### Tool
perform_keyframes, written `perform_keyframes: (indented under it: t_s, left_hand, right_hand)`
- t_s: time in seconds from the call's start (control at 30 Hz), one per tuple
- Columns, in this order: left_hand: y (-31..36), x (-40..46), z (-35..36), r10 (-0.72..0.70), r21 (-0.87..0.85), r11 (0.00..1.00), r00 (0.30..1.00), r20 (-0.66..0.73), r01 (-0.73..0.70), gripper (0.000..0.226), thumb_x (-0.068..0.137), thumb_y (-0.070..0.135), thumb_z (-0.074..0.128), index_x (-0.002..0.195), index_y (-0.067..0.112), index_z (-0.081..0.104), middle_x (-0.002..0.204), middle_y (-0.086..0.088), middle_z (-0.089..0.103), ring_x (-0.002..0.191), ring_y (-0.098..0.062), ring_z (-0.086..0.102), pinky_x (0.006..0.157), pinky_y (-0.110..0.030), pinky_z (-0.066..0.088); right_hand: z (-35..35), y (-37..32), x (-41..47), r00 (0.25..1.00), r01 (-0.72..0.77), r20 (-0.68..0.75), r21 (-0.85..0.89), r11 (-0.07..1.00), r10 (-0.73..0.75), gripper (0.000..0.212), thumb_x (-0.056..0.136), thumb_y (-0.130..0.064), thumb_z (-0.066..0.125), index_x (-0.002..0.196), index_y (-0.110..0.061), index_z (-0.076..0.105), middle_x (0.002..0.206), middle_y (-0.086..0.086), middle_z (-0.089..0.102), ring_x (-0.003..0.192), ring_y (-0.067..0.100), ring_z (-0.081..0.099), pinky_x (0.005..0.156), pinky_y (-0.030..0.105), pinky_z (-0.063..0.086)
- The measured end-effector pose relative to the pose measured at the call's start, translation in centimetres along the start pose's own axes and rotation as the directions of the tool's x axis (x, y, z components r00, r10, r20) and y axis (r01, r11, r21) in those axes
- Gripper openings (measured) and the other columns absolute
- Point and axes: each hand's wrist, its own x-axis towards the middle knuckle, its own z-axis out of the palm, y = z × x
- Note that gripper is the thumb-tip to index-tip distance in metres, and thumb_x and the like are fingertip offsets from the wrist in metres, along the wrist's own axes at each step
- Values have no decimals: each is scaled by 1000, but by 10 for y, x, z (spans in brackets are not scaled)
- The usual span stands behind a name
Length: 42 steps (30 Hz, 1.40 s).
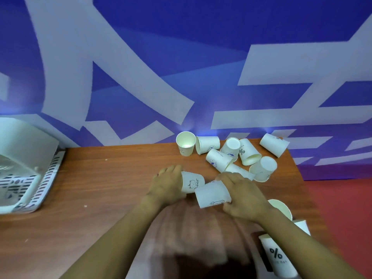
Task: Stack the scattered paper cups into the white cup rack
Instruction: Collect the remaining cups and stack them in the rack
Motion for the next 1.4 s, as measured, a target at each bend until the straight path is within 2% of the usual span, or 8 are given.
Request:
perform_keyframes:
  t_s: [0.1,0.37,0.6,0.77,0.9,1.03,1.17,1.4]
  left_hand:
    - [-18,-40,-12,-37,-82,996,998,-54,33,65,70,39,73,124,22,41,118,2,47,110,-25,49,91,-40,43]
    - [-74,-119,-32,-88,-277,960,977,-196,31,73,72,31,71,136,26,38,127,3,44,116,-23,48,95,-38,45]
    - [-125,-163,-51,5,-220,974,970,-242,-60,66,77,35,68,137,28,43,131,5,42,120,-23,44,98,-33,43]
    - [-192,-191,-80,23,-219,971,955,-296,-91,68,79,37,68,140,33,40,136,6,40,125,-20,41,102,-31,39]
    - [-249,-214,-86,31,-219,971,959,-283,-96,66,79,38,66,140,33,40,133,7,42,123,-19,43,101,-31,39]
    - [-297,-226,-90,13,-217,974,970,-244,-68,66,79,40,66,139,32,41,133,6,45,122,-20,45,101,-33,41]
    - [-319,-230,-94,3,-241,968,967,-254,-66,65,79,40,66,139,30,43,135,6,45,123,-19,45,102,-33,40]
    - [-322,-239,-91,-57,-218,976,970,-234,4,63,82,43,63,140,31,41,139,6,42,125,-18,43,103,-30,38]
  right_hand:
    - [-5,-22,-8,999,-16,-34,64,998,19,64,70,-40,62,130,-29,43,122,-11,49,110,14,50,78,25,40]
    - [-20,-96,-25,997,-55,-43,53,997,58,63,68,-49,66,122,-28,43,113,-10,52,100,13,53,78,30,46]
    - [-21,-165,-34,982,-141,-114,60,988,148,67,72,-52,64,132,-34,38,120,-10,42,112,13,50,79,31,47]
    - [-12,-244,-16,975,-119,-164,184,976,150,80,70,-57,68,139,-36,32,129,-15,42,121,12,43,92,31,44]
    - [1,-308,5,977,-116,-156,172,978,143,70,72,-55,70,132,-32,41,126,-16,46,119,12,43,92,26,41]
    - [16,-355,21,979,-131,-134,157,979,152,62,74,-57,67,128,-33,46,125,-17,49,117,12,43,92,29,42]
    - [24,-379,27,983,-151,-85,130,980,162,59,78,-61,60,128,-34,47,125,-17,50,116,11,43,87,26,41]
    - [26,-378,54,991,-112,-54,182,977,123,59,78,-67,54,129,-37,47,128,-20,50,117,8,42,92,27,40]
